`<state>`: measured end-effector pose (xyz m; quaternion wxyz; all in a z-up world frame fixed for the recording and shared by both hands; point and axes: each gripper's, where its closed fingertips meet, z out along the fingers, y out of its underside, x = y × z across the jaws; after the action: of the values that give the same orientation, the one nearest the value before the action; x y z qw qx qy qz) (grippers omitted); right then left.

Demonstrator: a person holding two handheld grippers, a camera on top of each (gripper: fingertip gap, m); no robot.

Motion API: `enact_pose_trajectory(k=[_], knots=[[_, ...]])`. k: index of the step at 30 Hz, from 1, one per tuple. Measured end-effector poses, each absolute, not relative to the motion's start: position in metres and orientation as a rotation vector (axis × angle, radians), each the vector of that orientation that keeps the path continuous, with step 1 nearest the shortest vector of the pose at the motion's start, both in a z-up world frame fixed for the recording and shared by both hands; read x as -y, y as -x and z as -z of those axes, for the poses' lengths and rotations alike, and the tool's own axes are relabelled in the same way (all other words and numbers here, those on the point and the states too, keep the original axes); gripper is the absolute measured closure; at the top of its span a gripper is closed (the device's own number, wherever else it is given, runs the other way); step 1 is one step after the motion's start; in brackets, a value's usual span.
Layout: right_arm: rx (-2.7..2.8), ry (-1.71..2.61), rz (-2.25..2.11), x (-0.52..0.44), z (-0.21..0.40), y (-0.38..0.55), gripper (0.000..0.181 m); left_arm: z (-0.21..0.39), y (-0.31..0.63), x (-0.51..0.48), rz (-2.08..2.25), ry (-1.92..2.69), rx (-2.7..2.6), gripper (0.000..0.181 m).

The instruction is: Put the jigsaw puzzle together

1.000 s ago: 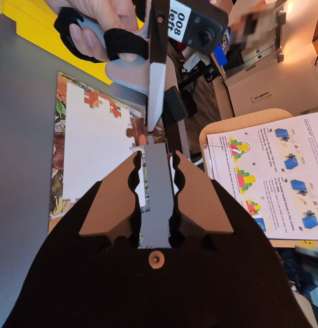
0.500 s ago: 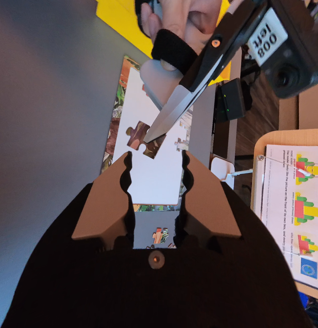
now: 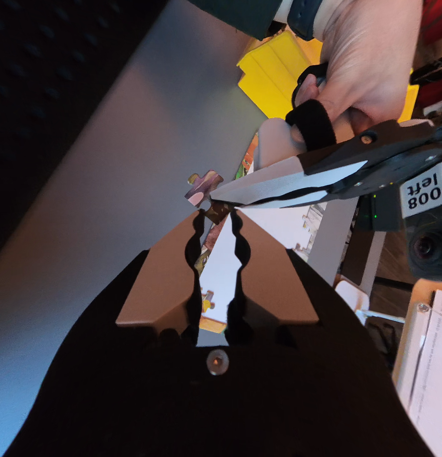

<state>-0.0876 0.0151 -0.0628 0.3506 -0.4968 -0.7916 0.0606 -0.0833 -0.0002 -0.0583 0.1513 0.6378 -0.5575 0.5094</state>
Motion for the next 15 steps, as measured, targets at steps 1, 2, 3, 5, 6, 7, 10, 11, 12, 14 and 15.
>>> enact_pose_trajectory(k=[1, 2, 3, 5, 6, 7, 10, 11, 12, 14, 15], knots=[[2.027, 1.296, -0.172, -0.016, 0.060, 0.088, 0.160, 0.055, 0.083, -0.001, -1.491, -1.824, 1.578, 0.181], [2.011, 1.295, -0.182, -0.017, 0.057, 0.087, 0.160, 0.053, 0.083, -0.002, -1.518, -1.818, 1.560, 0.181], [1.997, 1.294, -0.187, -0.019, 0.055, 0.087, 0.160, 0.051, 0.082, -0.004, -1.537, -1.820, 1.549, 0.181], [1.976, 1.314, -0.174, -0.024, 0.054, 0.086, 0.161, 0.049, 0.081, -0.009, -1.560, -1.839, 1.541, 0.181], [1.963, 1.335, -0.160, -0.028, 0.054, 0.085, 0.161, 0.048, 0.080, -0.012, -1.571, -1.857, 1.529, 0.181], [1.946, 1.354, -0.140, -0.032, 0.053, 0.083, 0.161, 0.047, 0.079, -0.016, -1.592, -1.873, 1.506, 0.181], [1.881, 1.410, -0.072, -0.048, 0.049, 0.076, 0.161, 0.031, 0.073, -0.035, -1.750, -1.901, 1.382, 0.176], [1.849, 1.427, -0.053, -0.054, 0.047, 0.073, 0.161, 0.023, 0.070, -0.043, -1.831, -1.911, 1.340, 0.170], [1.809, 1.446, -0.036, -0.062, 0.044, 0.070, 0.161, 0.016, 0.067, -0.054, -1.907, -1.939, 1.315, 0.161], [1.728, 1.485, -0.032, -0.074, 0.037, 0.065, 0.161, 0.008, 0.063, -0.073, -2.007, -2.029, 1.315, 0.150], [1.687, 1.499, -0.040, -0.080, 0.034, 0.063, 0.161, 0.007, 0.063, -0.080, -2.031, -2.070, 1.315, 0.146]])
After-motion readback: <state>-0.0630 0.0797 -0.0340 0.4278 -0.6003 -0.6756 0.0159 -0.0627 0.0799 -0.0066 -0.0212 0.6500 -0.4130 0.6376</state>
